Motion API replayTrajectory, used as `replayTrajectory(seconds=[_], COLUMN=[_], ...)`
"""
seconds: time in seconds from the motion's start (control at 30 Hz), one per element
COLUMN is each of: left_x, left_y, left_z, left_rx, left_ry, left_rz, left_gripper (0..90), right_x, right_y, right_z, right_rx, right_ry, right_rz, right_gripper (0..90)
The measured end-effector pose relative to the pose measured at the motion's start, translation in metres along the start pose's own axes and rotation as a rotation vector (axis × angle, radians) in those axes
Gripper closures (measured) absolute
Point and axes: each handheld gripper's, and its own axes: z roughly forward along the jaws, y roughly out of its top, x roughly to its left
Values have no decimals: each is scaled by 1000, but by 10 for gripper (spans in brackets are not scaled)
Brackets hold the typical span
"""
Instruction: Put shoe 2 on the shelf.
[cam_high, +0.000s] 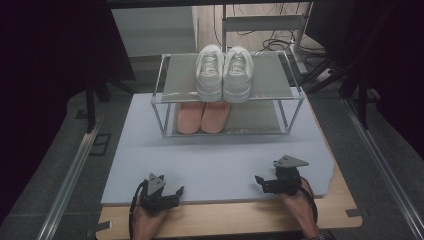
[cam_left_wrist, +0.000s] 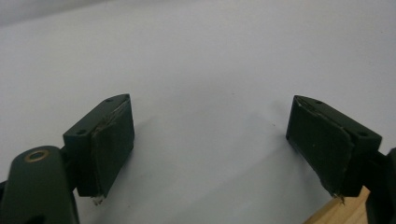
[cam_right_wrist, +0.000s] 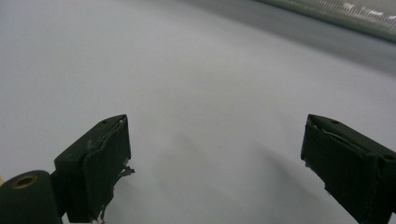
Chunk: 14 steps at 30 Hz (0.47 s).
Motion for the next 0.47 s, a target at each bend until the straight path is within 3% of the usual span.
replayTrajectory(seconds=[0.17, 0.33, 0.47], left_x=[0, 0, 0], left_y=[0, 0, 0], left_z=[0, 0, 0], left_rx=[0, 0, 1], left_ry=[0, 0, 0], left_rz=[-1, -1, -1], left_gripper=[153, 153, 153], right_x=[4, 5, 6], right_y=[-11, -19, -19], right_z=[7, 8, 8], right_rx=[8, -54, -52], right_ry=[-16, -26, -28], right_rz=[-5, -11, -14], right_gripper=[78, 76, 75])
